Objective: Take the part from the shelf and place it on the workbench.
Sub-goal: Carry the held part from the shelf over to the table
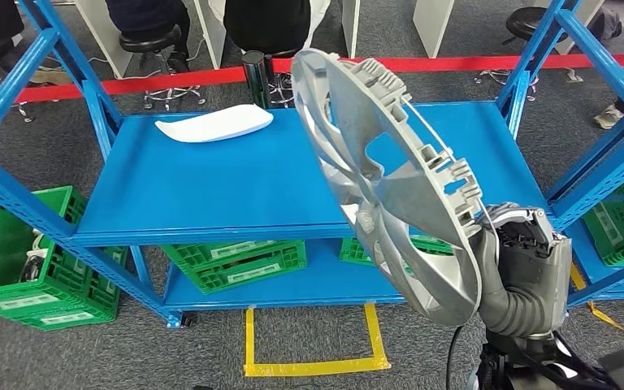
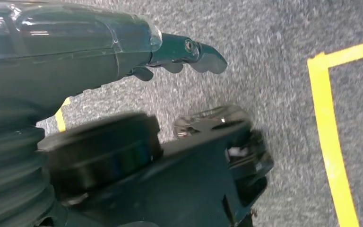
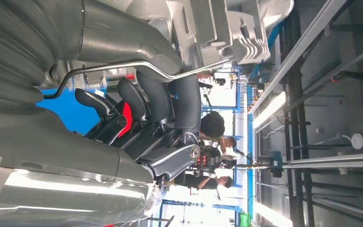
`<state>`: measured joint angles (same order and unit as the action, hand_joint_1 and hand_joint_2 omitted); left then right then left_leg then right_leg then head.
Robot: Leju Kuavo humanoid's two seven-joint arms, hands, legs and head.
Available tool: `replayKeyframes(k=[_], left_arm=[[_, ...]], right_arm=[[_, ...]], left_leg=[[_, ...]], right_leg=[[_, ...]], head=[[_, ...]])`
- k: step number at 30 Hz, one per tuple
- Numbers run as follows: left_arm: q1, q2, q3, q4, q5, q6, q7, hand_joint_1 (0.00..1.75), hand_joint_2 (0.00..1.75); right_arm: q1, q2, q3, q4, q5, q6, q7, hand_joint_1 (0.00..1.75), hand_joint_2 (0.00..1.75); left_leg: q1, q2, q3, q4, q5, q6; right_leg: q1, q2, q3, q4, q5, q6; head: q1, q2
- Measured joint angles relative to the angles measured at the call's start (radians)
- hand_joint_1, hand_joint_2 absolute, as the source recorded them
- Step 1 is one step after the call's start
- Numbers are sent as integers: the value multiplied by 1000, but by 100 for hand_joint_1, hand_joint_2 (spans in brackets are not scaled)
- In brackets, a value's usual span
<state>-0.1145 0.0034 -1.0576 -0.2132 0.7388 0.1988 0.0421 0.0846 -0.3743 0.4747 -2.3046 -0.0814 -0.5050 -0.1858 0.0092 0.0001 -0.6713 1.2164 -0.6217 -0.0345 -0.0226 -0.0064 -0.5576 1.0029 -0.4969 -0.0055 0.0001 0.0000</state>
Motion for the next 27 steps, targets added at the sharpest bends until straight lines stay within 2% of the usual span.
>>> replayKeyframes(k=[1,2,3,4,6,7,8,10,11,12,13,15,16,17,18,19,21,22,23,24,26,27], left_arm=[[0,-5,0,0,-4,0,-1,0,175],[0,-10,0,0,-7,0,-5,0,175],[0,-14,-1,0,-10,1,-10,0,175],[-1,-17,-1,0,-12,2,-17,0,175],[-3,-23,-1,0,-16,6,-28,0,175],[-5,-26,-2,0,-17,8,-32,0,175],[-6,-27,-2,0,-18,9,-34,0,175],[-6,-30,-2,0,-18,11,-36,0,175],[-6,-31,-2,0,-18,11,-36,0,175],[-6,-32,-2,0,-18,11,-36,0,175],[-6,-35,-2,0,-18,11,-36,0,175],[-7,-38,-2,0,-18,11,-36,0,175],[-7,-39,-2,0,-18,12,-36,0,175],[-7,-41,-3,0,-18,12,-36,0,175],[-6,-42,-3,0,-18,12,-36,0,175],[-6,-44,-3,0,-18,12,-36,0,175],[-7,-50,-3,0,-17,12,-33,0,175],[-7,-53,-3,0,-17,12,-31,0,175],[-7,-56,-3,0,-17,11,-29,0,175],[-7,-59,-3,0,-17,10,-27,0,175],[-6,-61,-3,0,-17,9,-21,0,175],[-6,-61,-3,1,-17,9,-19,0,175]], right_arm=[[0,-1,-2,-2,-2,-1,1,175,175],[0,-1,-3,-3,-3,-2,1,175,175],[0,0,-4,-3,-3,-4,1,175,175],[0,0,-6,-3,-5,-6,-1,175,175],[0,0,-9,-4,-12,-8,-9,175,175],[-1,0,-10,-4,-17,-9,-13,175,175],[-1,0,-11,-5,-20,-9,-16,175,175],[-1,0,-11,-7,-24,-9,-19,175,175],[-1,-1,-11,-7,-24,-10,-19,175,175],[-1,-1,-12,-8,-25,-10,-19,175,175],[-1,-2,-12,-8,-25,-10,-20,175,175],[-1,-3,-14,-8,-26,-10,-20,175,175],[-1,-4,-15,-8,-27,-10,-20,175,175],[-1,-4,-16,-8,-28,-10,-20,175,175],[-1,-4,-18,-8,-29,-10,-20,175,175],[-1,-4,-19,-8,-31,-10,-20,175,175],[-2,-5,-23,-8,-34,-10,-20,175,175],[-2,-6,-26,-9,-35,-10,-20,175,175],[-2,-8,-28,-10,-36,-10,-20,175,175],[-2,-9,-29,-11,-36,-10,-20,175,175],[-1,-10,-29,-13,-36,-12,-20,175,175],[-1,-11,-29,-13,-37,-12,-20,175,175]], left_leg=[[0,0,-13,55,-30,-1],[0,0,-11,79,-41,0],[-1,0,11,65,-33,2],[-1,0,52,12,-11,6],[-2,-3,152,-136,34,17],[-4,-5,183,-189,45,21],[-7,-7,197,-216,48,25],[-10,-11,190,-222,57,35],[-10,-10,185,-223,65,42],[-9,-9,177,-225,76,50],[-8,-7,167,-227,87,57],[-11,-5,143,-226,106,66],[-14,-5,130,-224,115,68],[-17,-4,116,-223,124,69],[-20,-4,102,-220,133,69],[-22,-3,89,-218,141,69],[-27,-3,70,-214,156,66],[-29,-2,63,-213,164,63],[-30,0,58,-212,172,59],[-30,2,53,-212,180,54],[-29,5,45,-210,191,44],[-28,4,38,-202,179,38]], right_leg=[[3,-1,-9,1,6,-2],[5,-1,-18,2,13,-2],[7,-1,-26,2,19,-1],[8,-1,-33,3,25,1],[11,1,-42,5,36,7],[12,1,-46,5,42,12],[12,1,-48,6,47,18],[10,0,-53,4,59,32],[8,0,-56,7,54,38],[6,1,-63,23,32,44],[5,1,-74,55,-5,48],[4,2,-101,171,-106,54],[4,2,-109,230,-139,55],[4,2,-108,269,-153,54],[5,2,-92,276,-145,52],[7,2,-61,246,-120,48],[14,2,37,108,-74,32],[18,3,82,35,-65,24],[22,3,112,-16,-64,17],[25,3,125,-45,-67,13],[23,3,117,-58,-56,6],[21,1,109,-61,-47,1]], head=[[-5,0],[-9,0],[-11,0],[-12,0],[-13,0],[-13,0],[-12,0],[-9,0],[-9,0],[-7,0],[-4,0],[6,0],[11,0],[15,0],[19,0],[21,0],[25,0],[25,0],[24,0],[24,0],[25,0],[24,0]])
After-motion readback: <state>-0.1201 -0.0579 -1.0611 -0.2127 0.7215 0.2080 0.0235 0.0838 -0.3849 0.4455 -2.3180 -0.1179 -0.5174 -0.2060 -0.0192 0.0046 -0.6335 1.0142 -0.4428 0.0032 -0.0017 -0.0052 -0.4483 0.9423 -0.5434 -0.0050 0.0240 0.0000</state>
